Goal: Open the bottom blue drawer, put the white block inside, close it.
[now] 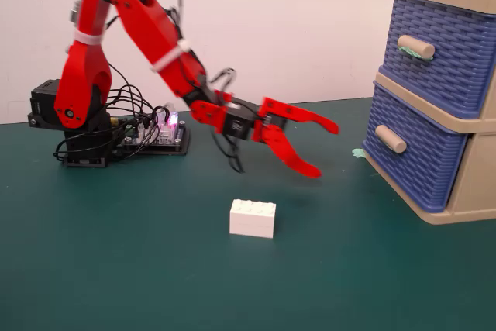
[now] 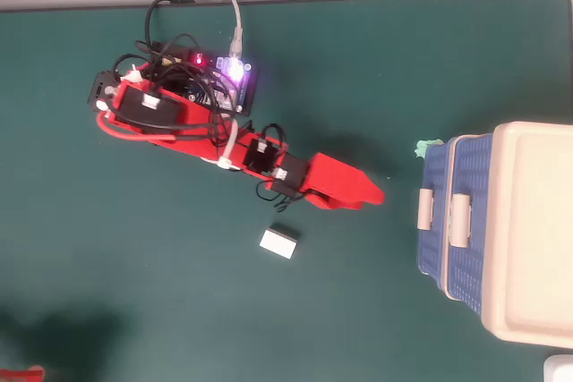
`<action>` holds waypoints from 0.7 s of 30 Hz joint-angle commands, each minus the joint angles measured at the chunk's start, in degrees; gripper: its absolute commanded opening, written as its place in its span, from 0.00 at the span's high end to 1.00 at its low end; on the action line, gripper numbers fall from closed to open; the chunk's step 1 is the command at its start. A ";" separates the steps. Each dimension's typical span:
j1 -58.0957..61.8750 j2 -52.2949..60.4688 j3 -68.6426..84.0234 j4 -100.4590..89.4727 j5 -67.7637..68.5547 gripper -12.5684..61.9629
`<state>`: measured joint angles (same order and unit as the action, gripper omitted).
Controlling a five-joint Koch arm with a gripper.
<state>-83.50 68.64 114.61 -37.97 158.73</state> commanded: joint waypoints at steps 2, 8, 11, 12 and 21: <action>-1.32 -1.58 -5.62 -5.36 11.25 0.38; -2.46 -7.38 -14.41 -5.01 12.48 0.38; -2.99 -10.46 -19.51 -4.66 12.30 0.40; -2.99 -11.07 -20.92 -4.39 12.22 0.40; -3.96 -13.36 -29.09 2.81 12.22 0.52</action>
<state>-86.31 54.14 88.07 -33.93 169.72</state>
